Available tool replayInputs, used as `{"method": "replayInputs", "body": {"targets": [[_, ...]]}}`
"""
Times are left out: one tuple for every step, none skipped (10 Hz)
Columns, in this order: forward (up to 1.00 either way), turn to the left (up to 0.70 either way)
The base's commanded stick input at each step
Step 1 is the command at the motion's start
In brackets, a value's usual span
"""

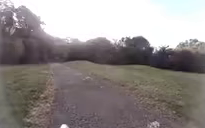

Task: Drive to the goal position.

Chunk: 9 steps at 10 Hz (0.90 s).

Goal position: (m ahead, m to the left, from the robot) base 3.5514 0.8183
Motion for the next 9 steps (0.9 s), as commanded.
{"method": "replayInputs", "body": {"targets": [[0.5, 0.5], [0.5, 0.5], [0.5, 0.5], [0.5, 0.45], [0.5, 0.13], [0.5, 0.0], [0.5, 0.0], [0.5, 0.07], [0.5, 0.07]]}}
